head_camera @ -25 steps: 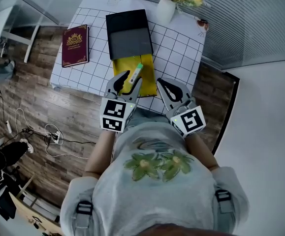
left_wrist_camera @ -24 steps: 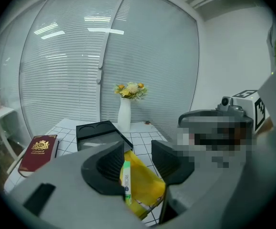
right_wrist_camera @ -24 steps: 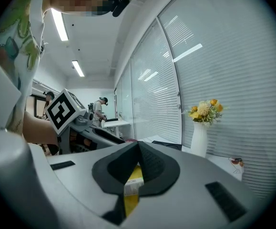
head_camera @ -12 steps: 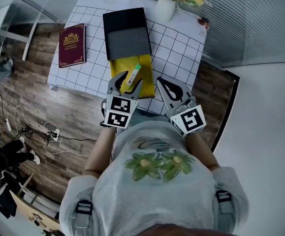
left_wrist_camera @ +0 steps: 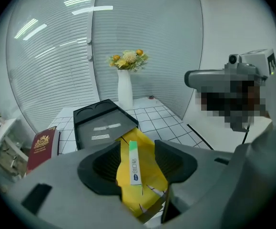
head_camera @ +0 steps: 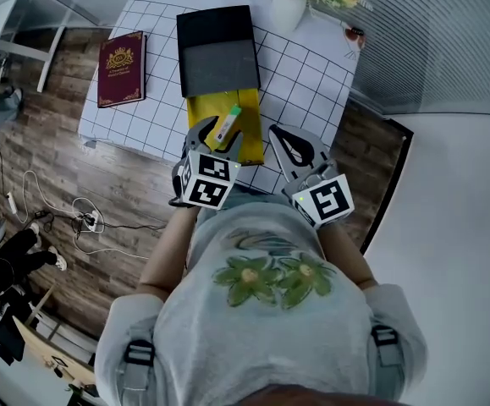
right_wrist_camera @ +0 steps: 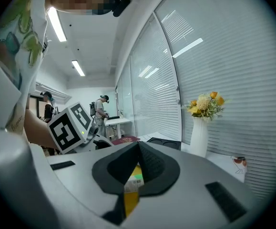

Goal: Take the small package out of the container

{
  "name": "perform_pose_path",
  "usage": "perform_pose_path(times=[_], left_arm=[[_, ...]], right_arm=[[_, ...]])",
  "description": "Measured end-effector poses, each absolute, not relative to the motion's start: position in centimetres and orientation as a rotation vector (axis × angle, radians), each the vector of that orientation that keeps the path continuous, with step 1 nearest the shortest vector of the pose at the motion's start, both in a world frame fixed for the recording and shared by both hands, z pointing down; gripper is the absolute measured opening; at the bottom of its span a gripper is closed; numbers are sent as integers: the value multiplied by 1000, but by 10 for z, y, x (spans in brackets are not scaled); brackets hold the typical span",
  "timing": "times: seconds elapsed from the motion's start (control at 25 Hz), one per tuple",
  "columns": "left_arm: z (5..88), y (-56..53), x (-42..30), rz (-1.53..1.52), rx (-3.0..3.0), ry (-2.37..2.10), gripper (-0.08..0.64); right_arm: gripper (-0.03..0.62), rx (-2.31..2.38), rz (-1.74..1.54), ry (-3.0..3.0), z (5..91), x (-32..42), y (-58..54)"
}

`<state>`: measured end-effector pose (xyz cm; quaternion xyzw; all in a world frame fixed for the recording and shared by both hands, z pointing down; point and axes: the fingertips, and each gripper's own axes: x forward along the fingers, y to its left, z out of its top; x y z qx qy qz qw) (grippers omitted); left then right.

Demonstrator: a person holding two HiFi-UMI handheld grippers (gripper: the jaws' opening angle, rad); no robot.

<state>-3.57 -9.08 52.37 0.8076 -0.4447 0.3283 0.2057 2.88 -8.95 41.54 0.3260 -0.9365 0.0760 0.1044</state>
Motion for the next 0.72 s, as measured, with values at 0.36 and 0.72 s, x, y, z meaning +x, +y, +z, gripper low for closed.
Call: perform_pose_path(times=[0.36,0.72], left_arm=[[548,-95,-34,984,2186,-1186,204],[567,-96,-36,1038,2128,-1150,204]], right_arm=[[8,951,243,-2752,424,35,-99],[6,957,265,-2749,430,38,-104]])
